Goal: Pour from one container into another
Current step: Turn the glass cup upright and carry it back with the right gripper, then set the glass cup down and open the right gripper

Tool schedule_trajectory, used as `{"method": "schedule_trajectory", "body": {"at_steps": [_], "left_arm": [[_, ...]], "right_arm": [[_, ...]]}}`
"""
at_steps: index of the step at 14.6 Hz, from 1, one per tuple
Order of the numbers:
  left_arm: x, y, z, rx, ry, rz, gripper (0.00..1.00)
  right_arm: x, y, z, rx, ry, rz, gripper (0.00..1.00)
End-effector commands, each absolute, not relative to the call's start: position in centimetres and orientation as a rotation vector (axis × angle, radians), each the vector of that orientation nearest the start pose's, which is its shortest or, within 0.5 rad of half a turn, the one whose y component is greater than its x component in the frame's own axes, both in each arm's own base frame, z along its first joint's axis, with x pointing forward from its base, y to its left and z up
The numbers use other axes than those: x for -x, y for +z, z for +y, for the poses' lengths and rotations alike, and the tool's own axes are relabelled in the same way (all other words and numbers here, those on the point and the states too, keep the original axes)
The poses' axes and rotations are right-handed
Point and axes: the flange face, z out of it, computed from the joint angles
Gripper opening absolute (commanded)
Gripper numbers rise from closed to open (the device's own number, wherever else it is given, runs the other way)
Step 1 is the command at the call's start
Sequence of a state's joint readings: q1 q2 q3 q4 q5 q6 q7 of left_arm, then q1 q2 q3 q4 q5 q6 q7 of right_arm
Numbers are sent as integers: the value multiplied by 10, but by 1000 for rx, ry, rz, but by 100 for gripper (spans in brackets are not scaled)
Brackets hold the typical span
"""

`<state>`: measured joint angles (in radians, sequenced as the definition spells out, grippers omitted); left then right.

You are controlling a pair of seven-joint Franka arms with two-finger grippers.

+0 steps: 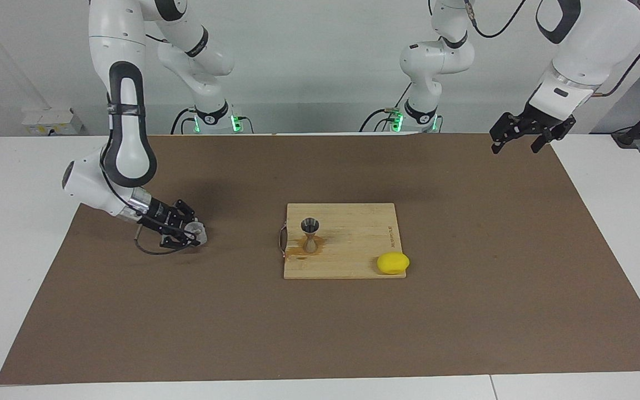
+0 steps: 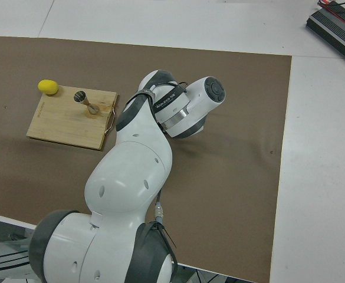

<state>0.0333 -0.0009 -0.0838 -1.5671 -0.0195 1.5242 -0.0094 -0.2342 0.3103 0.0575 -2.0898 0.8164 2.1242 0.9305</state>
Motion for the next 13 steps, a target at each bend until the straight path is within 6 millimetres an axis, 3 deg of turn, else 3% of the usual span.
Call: {"method": "schedule_trajectory", "body": {"at_steps": [1,6,7,9,10,11,13], "left_arm": [[-540,624,-27,3146,68,65,100],[-540,624,-27,3146,66,65,100],[-540,624,-27,3146,68,65,100],[-540,624,-27,3146,66,65,100],[-540,624,-27,3146,68,65,100],[-540,624,-27,3146,68,65,100],[-540,624,-27,3146,66,65,100]], "right_arm": [[-549,258,-82,1744,620,1848,6],[-540,257,-118,1716,583,1866,12],[-539,257,-124,1710,574,1874,23],[-536,259,-129,1708,555,1888,64],[-536,262,-130,1725,546,1887,92],[-536,264,-132,1762,535,1883,99],[-534,278,-140,1768,502,1883,100]]}}
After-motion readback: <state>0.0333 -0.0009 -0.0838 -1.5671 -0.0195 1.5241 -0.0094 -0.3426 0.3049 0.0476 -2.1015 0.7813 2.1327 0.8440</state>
